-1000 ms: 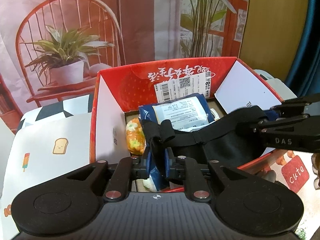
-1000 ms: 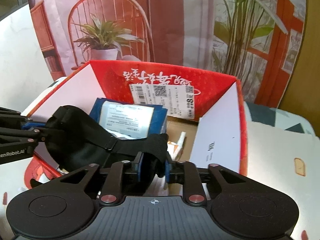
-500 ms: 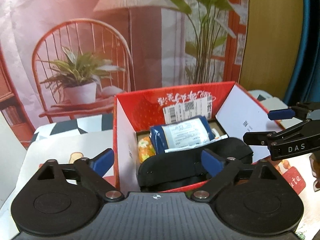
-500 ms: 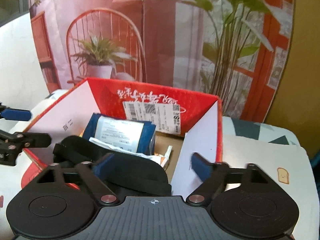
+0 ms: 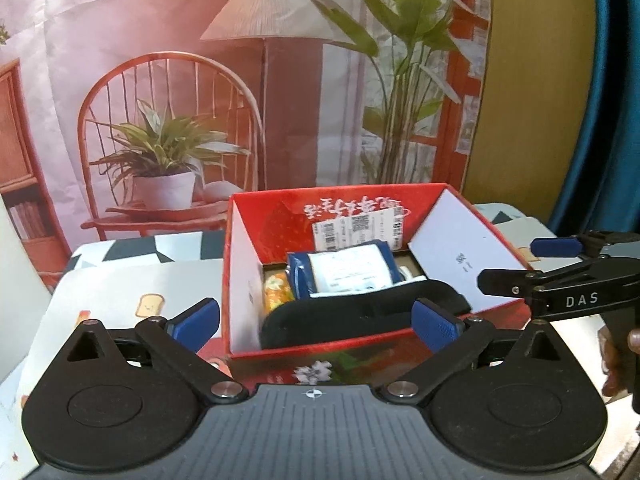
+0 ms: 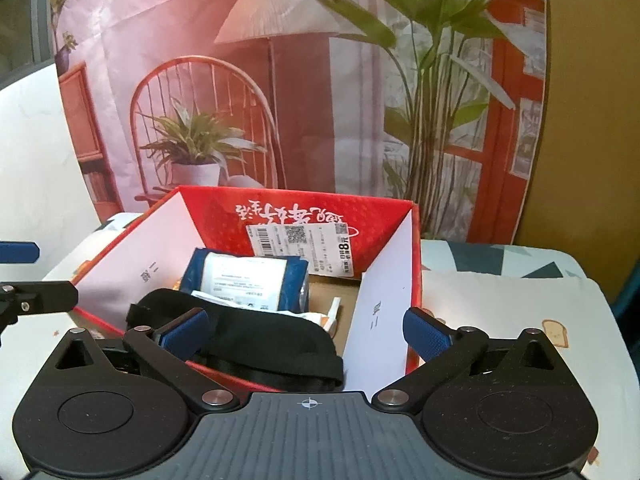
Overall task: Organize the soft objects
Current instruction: 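Open both grippers to release the strap inside the box, then move both grippers down to the green tasseled pouch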
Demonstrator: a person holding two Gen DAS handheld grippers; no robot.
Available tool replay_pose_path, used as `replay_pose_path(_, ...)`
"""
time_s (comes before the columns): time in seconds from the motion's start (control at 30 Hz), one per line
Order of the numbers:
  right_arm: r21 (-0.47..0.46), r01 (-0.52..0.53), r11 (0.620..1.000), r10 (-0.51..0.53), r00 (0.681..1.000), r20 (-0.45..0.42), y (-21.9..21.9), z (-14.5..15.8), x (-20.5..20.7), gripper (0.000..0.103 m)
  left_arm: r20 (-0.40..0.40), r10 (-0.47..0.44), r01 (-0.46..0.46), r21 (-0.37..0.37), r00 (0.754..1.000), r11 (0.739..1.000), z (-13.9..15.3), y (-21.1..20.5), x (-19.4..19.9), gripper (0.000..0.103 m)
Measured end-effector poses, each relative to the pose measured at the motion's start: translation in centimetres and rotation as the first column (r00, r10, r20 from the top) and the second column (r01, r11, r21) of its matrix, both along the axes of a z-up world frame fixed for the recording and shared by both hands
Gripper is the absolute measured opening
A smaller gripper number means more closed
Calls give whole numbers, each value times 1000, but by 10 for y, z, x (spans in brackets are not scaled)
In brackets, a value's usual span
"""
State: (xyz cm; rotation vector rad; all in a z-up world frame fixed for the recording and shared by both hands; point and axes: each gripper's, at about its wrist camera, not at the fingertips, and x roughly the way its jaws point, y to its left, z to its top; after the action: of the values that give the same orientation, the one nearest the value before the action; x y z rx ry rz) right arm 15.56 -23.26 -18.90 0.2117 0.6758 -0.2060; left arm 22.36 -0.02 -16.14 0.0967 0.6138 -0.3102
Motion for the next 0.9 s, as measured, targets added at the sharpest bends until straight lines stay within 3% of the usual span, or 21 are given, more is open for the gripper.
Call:
replay_pose_path(0.3,4,-19,1000,18,997,73,21,10,-42,103,-5,38,-39,-81,999,996,-12,12,-41,103)
replay_pose_path(0.5,11,-24,1000,23,994,104,37,6,-74,103,-63,34,-43,-146,997,988,-31,21,-60,103)
replay_pose_path(0.73,39,-28,999,26,997,67,55,-20,-101,102,-91,32,-47,-161,995,986,-61,23,-83,103)
replay_pose_path(0.9,34,-97,995,97,995,-4,76,-42,-116,102,-130,32,-50,-136,991,989,-78,21,-91,103)
